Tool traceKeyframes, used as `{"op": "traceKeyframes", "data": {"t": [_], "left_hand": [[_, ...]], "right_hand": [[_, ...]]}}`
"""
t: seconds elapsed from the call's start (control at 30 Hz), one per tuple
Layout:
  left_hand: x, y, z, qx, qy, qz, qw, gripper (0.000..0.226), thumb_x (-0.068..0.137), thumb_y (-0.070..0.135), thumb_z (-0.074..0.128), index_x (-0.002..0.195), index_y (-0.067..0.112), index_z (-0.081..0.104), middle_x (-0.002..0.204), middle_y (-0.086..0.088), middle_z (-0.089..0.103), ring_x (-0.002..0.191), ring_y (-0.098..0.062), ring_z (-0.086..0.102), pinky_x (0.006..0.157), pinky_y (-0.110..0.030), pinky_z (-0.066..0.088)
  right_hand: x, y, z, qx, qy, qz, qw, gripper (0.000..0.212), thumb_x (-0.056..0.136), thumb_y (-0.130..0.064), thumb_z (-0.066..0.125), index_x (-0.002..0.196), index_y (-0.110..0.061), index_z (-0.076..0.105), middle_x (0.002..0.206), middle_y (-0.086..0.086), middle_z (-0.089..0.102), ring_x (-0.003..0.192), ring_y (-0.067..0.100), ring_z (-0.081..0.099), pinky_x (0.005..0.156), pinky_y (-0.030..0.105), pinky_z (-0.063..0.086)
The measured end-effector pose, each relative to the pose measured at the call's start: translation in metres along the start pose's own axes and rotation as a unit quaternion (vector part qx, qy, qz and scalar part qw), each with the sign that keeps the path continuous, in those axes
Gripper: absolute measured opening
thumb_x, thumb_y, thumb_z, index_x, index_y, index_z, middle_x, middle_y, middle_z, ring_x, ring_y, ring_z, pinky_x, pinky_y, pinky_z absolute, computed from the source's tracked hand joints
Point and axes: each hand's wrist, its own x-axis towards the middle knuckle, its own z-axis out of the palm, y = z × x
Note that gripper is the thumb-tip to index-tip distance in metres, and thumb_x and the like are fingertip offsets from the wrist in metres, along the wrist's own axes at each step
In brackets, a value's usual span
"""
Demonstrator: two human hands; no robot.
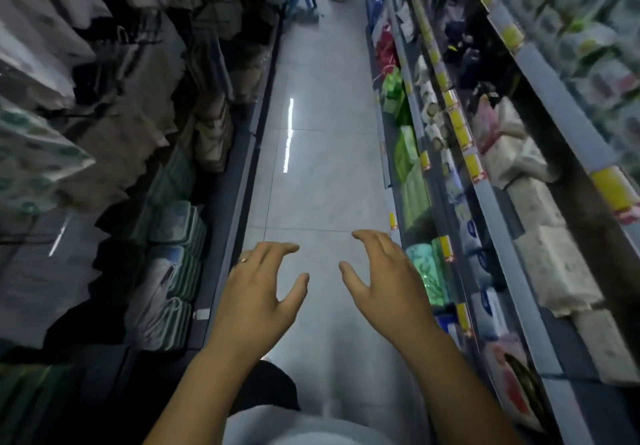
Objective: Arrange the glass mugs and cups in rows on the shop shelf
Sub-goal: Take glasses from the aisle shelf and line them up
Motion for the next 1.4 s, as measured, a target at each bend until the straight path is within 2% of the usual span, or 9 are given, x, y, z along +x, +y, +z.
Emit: {"op": "traceKeyframes", "data": {"t": [0.13, 0.23, 0.5, 0.63, 1.0, 1.13, 1.2, 1.33, 1.4], "left_hand": [[0.119, -0.029, 0.015, -0.013, 0.001, 0.002, 1.000, 0.042, 0.092, 0.042, 0.063, 0.132, 0.029, 0.057, 0.126, 0.018, 0.056, 0.116, -0.007, 0.051, 0.095, -0.026, 0.044], [0.221, -0.051, 0.022, -0.015, -0.025, 0.028, 0.999, 0.042, 0.093, 0.042, 0.063, 0.132, 0.028, 0.056, 0.127, 0.016, 0.056, 0.116, -0.011, 0.053, 0.097, -0.031, 0.047], [0.468, -0.053, 0.018, 0.007, -0.113, 0.113, 0.987, 0.043, 0.094, 0.044, 0.063, 0.133, 0.027, 0.056, 0.126, 0.013, 0.057, 0.115, -0.012, 0.055, 0.096, -0.033, 0.050], [0.562, -0.039, 0.040, 0.024, -0.135, 0.135, 0.981, 0.041, 0.093, 0.044, 0.064, 0.131, 0.029, 0.057, 0.124, 0.017, 0.057, 0.111, -0.007, 0.053, 0.089, -0.021, 0.042], [0.793, 0.061, 0.119, 0.026, -0.164, 0.228, 0.959, 0.039, 0.093, 0.042, 0.066, 0.129, 0.029, 0.059, 0.124, 0.014, 0.060, 0.111, -0.008, 0.055, 0.090, -0.021, 0.041], [0.848, 0.114, 0.142, 0.004, -0.200, 0.303, 0.932, 0.038, 0.093, 0.040, 0.066, 0.129, 0.030, 0.059, 0.123, 0.014, 0.060, 0.110, -0.009, 0.056, 0.089, -0.021, 0.042], [0.870, 0.146, 0.152, -0.011, -0.222, 0.357, 0.907, 0.038, 0.093, 0.044, 0.064, 0.129, 0.033, 0.056, 0.122, 0.013, 0.060, 0.108, -0.011, 0.057, 0.087, -0.024, 0.047], [0.902, 0.224, 0.166, -0.064, -0.271, 0.477, 0.834, 0.039, 0.093, 0.050, 0.057, 0.127, 0.033, 0.057, 0.121, 0.011, 0.061, 0.104, -0.014, 0.059, 0.083, -0.035, 0.054], [0.909, 0.262, 0.167, -0.085, -0.293, 0.538, 0.786, 0.035, 0.094, 0.051, 0.058, 0.126, 0.036, 0.056, 0.119, 0.015, 0.058, 0.103, -0.011, 0.059, 0.083, -0.035, 0.055]], "right_hand": [[0.111, 0.005, 0.016, -0.013, -0.006, 0.001, 1.000, 0.049, 0.097, -0.040, 0.059, 0.141, -0.022, 0.050, 0.141, -0.007, 0.054, 0.126, 0.015, 0.051, 0.101, 0.031, 0.043], [0.198, 0.006, 0.020, -0.018, 0.009, 0.017, 1.000, 0.049, 0.097, -0.040, 0.059, 0.141, -0.021, 0.050, 0.141, -0.005, 0.054, 0.126, 0.018, 0.053, 0.102, 0.034, 0.046], [0.381, 0.003, -0.033, 0.008, 0.092, 0.113, 0.989, 0.050, 0.095, -0.043, 0.060, 0.140, -0.024, 0.052, 0.140, -0.007, 0.056, 0.126, 0.014, 0.052, 0.102, 0.033, 0.047], [0.465, 0.033, -0.042, 0.016, 0.110, 0.161, 0.981, 0.053, 0.092, -0.048, 0.053, 0.138, -0.023, 0.054, 0.134, -0.005, 0.059, 0.118, 0.016, 0.057, 0.096, 0.036, 0.052], [0.669, 0.151, -0.109, 0.006, 0.143, 0.234, 0.962, 0.049, 0.093, -0.039, 0.063, 0.136, -0.017, 0.056, 0.132, 0.002, 0.060, 0.118, 0.025, 0.058, 0.094, 0.037, 0.051], [0.688, 0.177, -0.146, 0.007, 0.196, 0.281, 0.940, 0.048, 0.094, -0.041, 0.060, 0.135, -0.017, 0.056, 0.130, 0.002, 0.061, 0.115, 0.023, 0.060, 0.091, 0.035, 0.053], [0.689, 0.184, -0.167, 0.007, 0.220, 0.313, 0.924, 0.050, 0.099, -0.046, 0.055, 0.142, -0.022, 0.050, 0.140, -0.002, 0.053, 0.124, 0.021, 0.053, 0.099, 0.038, 0.050], [0.681, 0.181, -0.214, -0.037, 0.275, 0.401, 0.873, 0.061, 0.102, -0.055, 0.045, 0.156, -0.033, 0.028, 0.163, -0.011, 0.027, 0.148, 0.015, 0.028, 0.120, 0.035, 0.029], [0.672, 0.168, -0.239, -0.064, 0.323, 0.423, 0.844, 0.060, 0.102, -0.057, 0.042, 0.155, -0.035, 0.028, 0.162, -0.011, 0.028, 0.147, 0.016, 0.030, 0.120, 0.036, 0.030]]}}
